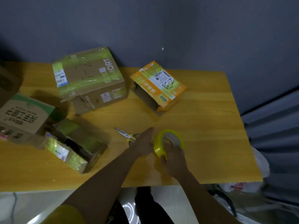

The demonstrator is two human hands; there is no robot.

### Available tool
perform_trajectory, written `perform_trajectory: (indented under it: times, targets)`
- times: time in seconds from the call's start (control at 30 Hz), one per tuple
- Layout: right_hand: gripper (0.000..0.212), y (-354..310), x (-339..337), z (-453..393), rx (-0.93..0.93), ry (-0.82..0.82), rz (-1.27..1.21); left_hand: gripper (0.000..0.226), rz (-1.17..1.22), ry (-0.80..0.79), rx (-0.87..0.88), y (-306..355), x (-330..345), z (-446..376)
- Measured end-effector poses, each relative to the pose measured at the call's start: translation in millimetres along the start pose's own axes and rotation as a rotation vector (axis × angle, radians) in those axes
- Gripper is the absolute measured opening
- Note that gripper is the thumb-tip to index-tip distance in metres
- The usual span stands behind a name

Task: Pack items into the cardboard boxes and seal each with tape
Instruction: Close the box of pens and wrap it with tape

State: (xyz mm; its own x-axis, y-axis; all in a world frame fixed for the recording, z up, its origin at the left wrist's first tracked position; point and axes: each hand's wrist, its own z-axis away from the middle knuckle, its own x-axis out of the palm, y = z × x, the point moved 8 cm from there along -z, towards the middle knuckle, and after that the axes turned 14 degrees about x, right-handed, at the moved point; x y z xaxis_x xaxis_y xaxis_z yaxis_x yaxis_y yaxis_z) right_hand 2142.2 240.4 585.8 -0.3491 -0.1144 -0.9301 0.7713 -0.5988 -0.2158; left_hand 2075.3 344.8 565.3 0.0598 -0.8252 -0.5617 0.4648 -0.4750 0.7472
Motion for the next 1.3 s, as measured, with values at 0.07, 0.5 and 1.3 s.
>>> perform_trajectory:
  times: [0.07,0.5,1.3]
  targets:
    - [0.057,11.1,-11.7,0.3,0.007,0.005,-0.172,0.064,0.159,0.081,0.026,11.7,1.3,-8.0]
    - [0.069,22.0,-53.1,-1.3,0.040,-0.028,-0.588,0.021,0.064,0.441,0.213,64.3,-62.7,-4.7]
    - [0.019,-202.9,-101.3,1.0,-0.178,-0.181,-0.764,0.014,0.130,0.536,-0.062,-18.6,-220.5,176.6]
